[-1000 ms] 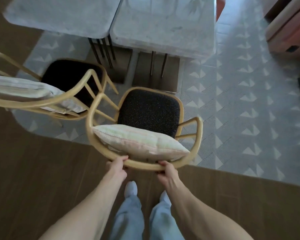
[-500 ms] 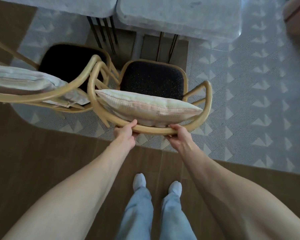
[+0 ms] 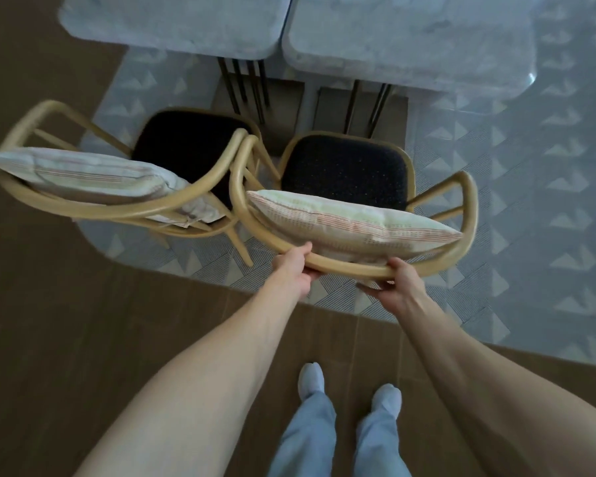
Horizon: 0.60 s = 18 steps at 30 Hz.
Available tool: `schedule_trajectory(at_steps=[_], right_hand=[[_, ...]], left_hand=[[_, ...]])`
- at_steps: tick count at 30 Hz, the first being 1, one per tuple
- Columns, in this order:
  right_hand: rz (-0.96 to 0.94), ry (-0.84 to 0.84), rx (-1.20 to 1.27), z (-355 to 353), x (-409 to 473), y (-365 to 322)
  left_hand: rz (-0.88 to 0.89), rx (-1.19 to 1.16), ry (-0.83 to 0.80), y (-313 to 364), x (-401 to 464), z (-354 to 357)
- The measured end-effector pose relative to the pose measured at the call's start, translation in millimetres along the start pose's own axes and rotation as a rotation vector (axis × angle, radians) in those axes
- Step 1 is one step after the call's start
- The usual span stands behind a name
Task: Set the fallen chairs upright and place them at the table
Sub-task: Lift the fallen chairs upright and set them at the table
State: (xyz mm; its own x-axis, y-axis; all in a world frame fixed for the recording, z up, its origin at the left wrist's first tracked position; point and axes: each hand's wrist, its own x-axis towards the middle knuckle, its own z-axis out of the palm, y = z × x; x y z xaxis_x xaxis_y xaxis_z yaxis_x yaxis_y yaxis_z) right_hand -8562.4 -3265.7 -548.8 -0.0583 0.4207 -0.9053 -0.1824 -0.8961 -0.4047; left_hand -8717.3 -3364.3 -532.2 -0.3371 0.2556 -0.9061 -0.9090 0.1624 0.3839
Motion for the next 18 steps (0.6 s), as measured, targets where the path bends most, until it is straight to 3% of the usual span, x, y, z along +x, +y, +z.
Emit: schedule_trajectory(at_steps=[6,18], right_hand=[[0.006,-0.007,0.105,4.2,-4.5,-1.3],[-0.079,-0.022,0.040,5.3,-9.3,-11.7]], left_hand=[[-0.007,0.021,-0.041,-0.2,2.6,0.1],[0.045,0.060,-0.106,-1.4,1.7,6.4]])
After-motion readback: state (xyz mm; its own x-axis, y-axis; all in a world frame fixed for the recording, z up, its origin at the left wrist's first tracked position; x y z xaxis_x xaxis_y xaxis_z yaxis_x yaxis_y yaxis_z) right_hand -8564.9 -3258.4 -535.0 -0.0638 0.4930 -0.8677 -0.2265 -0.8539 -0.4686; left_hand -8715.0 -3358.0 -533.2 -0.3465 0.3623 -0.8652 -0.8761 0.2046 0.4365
